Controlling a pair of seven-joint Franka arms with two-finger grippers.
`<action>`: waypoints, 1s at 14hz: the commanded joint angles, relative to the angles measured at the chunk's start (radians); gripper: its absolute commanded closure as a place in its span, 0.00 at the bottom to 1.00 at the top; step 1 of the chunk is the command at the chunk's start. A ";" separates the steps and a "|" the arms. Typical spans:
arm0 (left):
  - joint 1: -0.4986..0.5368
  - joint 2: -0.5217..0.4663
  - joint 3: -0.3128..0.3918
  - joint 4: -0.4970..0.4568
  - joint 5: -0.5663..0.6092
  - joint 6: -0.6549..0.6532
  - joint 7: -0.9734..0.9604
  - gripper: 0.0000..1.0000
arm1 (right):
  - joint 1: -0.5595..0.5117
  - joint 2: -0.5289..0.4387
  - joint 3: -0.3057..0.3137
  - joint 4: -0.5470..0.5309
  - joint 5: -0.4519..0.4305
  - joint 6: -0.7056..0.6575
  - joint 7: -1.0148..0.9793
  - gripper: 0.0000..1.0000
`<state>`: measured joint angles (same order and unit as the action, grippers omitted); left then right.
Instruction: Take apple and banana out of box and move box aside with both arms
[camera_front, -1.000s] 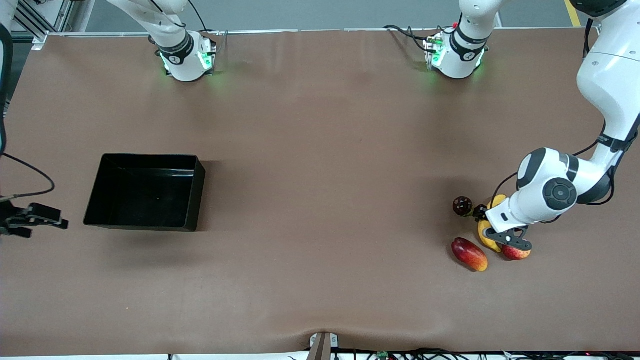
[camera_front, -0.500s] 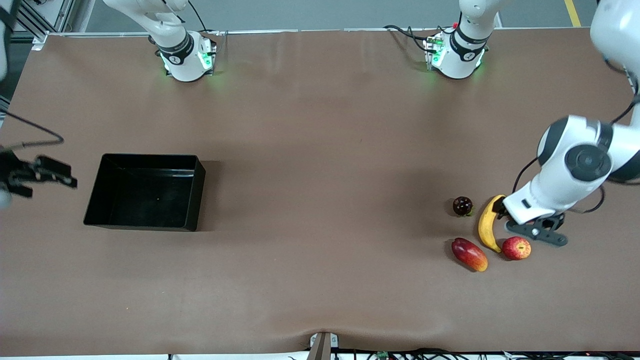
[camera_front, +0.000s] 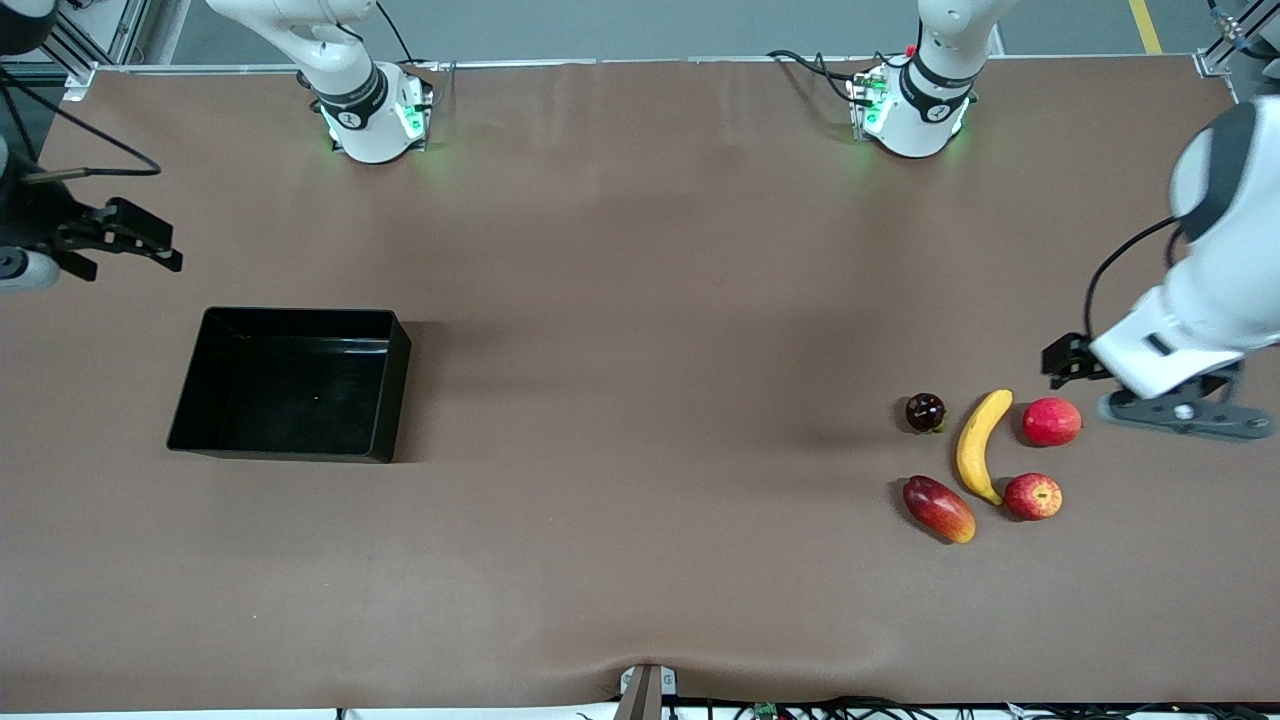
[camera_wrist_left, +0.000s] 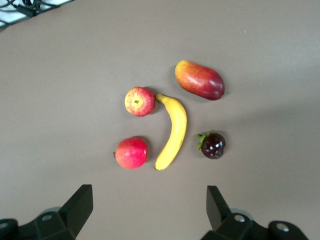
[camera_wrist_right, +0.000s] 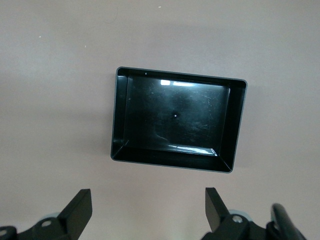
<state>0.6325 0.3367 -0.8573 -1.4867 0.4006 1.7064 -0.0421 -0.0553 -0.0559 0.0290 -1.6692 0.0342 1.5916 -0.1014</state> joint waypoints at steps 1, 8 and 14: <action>0.003 0.005 -0.009 0.092 -0.049 -0.108 0.004 0.00 | 0.006 -0.036 0.002 -0.041 -0.016 0.031 0.019 0.00; 0.001 -0.120 -0.009 0.114 -0.133 -0.175 0.007 0.00 | 0.032 0.028 0.011 0.104 -0.019 -0.010 0.014 0.00; -0.156 -0.235 0.136 0.097 -0.218 -0.180 0.015 0.00 | 0.037 0.094 0.011 0.193 -0.053 -0.067 -0.031 0.00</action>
<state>0.5420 0.1579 -0.8162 -1.3662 0.2463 1.5364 -0.0296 -0.0277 -0.0031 0.0415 -1.5420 0.0100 1.5710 -0.1191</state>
